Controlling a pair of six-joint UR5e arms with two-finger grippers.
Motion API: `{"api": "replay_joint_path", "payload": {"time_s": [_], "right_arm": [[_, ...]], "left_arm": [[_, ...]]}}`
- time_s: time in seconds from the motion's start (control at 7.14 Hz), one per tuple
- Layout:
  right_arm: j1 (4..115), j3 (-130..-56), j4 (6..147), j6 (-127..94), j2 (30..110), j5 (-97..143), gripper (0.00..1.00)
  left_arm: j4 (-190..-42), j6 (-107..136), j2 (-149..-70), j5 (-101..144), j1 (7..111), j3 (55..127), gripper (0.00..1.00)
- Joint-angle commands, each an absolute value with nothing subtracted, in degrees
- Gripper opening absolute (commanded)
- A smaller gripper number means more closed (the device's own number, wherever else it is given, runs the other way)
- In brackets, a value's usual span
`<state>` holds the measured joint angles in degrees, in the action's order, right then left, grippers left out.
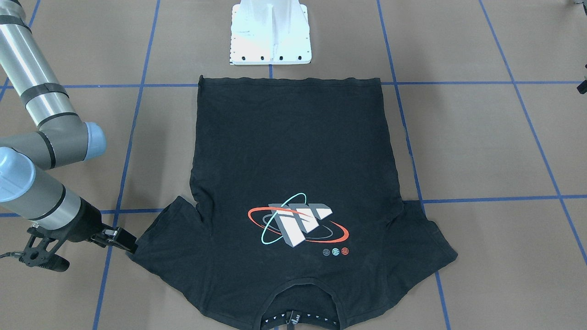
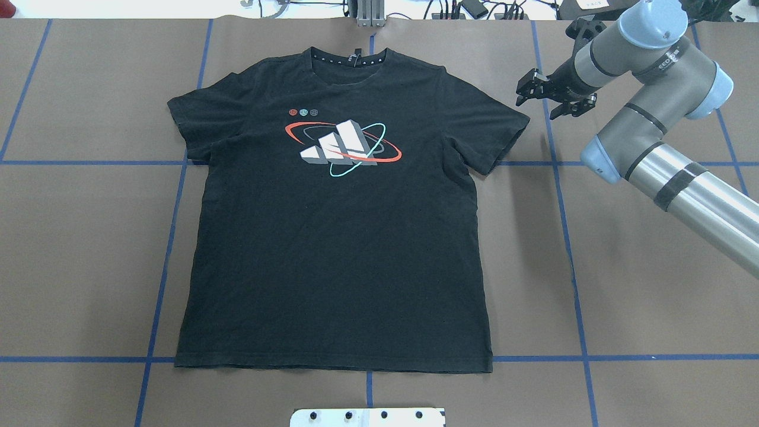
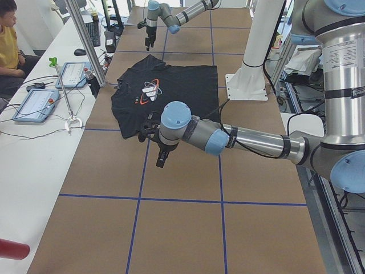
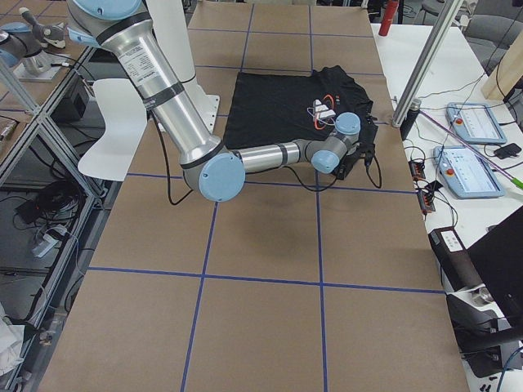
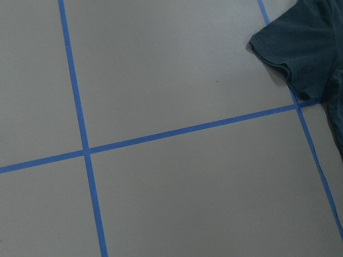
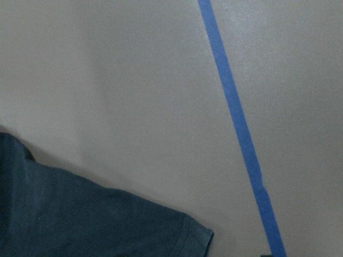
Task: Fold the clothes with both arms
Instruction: 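Move the right gripper in toward the shirt sleeve nearest it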
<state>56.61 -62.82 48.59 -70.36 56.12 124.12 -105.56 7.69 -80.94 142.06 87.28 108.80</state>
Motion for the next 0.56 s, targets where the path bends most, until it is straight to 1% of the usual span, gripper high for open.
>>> {"api": "replay_joint_path", "payload": {"time_s": [0.0,0.14,0.42], "right_arm": [[56.43,-60.47,47.28,-70.49,54.41,123.93,0.82],[56.43,-59.34,47.2,-70.14,53.53,124.01,0.78],[55.47,-59.15,47.11,-69.44,53.7,123.84,0.76]], "left_arm": [[-105.64,7.65,-80.95,142.03,87.28,108.81,1.0],[-105.64,7.65,-81.03,142.03,87.28,108.81,1.0],[-105.73,7.73,-81.12,142.03,87.28,108.81,1.0]]}}
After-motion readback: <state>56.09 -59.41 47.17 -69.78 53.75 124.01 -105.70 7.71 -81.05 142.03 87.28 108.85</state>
